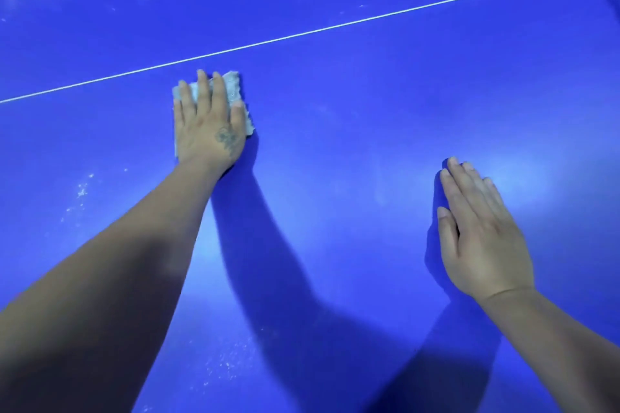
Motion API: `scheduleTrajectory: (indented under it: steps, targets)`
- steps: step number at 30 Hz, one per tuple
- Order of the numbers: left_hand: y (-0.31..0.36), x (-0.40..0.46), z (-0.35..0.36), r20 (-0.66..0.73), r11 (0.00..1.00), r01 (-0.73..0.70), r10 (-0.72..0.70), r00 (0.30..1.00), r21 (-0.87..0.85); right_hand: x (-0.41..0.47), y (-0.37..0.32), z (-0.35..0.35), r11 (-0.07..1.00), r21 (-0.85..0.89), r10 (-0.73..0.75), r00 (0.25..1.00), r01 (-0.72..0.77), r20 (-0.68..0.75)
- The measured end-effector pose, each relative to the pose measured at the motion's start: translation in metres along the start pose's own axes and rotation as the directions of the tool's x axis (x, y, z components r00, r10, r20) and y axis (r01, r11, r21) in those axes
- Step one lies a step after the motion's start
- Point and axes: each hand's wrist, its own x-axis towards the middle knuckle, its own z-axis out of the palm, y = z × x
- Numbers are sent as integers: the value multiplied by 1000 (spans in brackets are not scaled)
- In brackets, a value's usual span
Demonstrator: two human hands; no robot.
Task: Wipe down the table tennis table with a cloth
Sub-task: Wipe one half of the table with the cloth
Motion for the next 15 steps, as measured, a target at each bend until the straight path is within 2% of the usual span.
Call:
scheduleTrajectory:
  steps: [6, 11, 15]
  targets:
    - [-29, -96, 5, 34, 995, -74, 72, 997, 63, -2, -6, 0, 1000, -26, 14, 1000, -15, -15]
    - [-28, -221, 14, 54, 959, -253, 248, 967, 126, 7, -21, -5, 996, -30, 83, 997, -83, -2]
    - [1, -308, 24, 124, 893, -439, 427, 896, 98, 16, -35, -1, 997, -37, 72, 997, -73, -25]
